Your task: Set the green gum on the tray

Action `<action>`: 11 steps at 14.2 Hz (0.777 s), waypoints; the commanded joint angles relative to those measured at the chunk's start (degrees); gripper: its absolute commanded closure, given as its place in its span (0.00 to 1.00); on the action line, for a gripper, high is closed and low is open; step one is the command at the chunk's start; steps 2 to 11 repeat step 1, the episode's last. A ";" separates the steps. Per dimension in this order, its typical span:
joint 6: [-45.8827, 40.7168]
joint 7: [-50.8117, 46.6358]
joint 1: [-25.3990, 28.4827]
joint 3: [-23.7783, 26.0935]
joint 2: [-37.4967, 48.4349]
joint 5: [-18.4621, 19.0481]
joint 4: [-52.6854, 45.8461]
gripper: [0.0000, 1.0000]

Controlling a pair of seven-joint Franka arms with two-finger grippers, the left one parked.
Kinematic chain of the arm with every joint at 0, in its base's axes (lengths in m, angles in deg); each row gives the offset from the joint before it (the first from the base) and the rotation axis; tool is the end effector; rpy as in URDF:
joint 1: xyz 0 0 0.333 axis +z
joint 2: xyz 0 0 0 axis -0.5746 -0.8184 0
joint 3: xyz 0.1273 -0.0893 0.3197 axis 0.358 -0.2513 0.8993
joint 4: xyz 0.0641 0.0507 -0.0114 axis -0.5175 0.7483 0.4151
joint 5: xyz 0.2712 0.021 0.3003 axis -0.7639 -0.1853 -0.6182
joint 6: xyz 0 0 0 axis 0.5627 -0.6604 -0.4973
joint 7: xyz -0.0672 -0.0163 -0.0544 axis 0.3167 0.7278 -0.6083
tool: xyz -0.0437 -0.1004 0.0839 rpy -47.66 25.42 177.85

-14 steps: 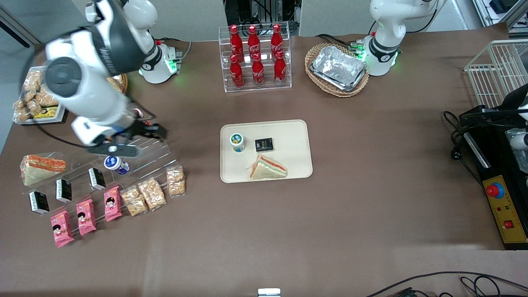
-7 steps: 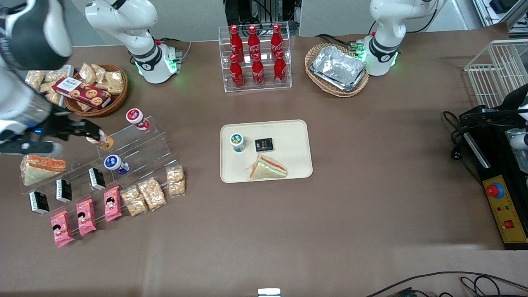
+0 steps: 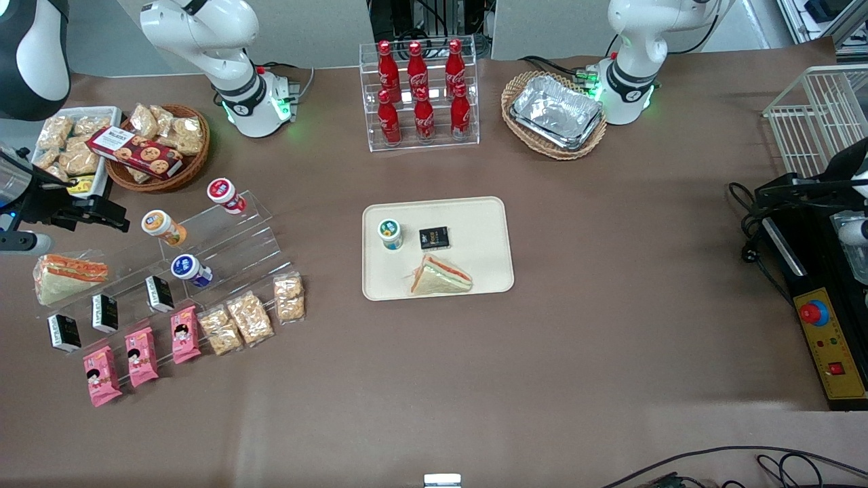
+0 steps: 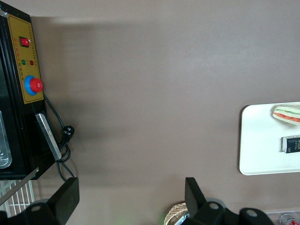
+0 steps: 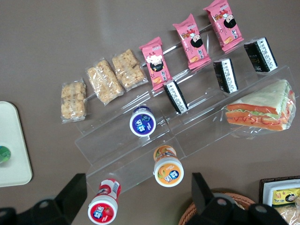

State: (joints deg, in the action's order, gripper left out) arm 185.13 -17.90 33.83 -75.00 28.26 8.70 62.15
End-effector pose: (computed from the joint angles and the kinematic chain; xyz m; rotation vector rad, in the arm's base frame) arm 0.5508 -0.0478 0.5732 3.1204 -0.1056 -0.0870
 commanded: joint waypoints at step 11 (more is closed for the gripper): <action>0.45 0.58 0.01 -0.16 0.14 -1.16 0.44 0.01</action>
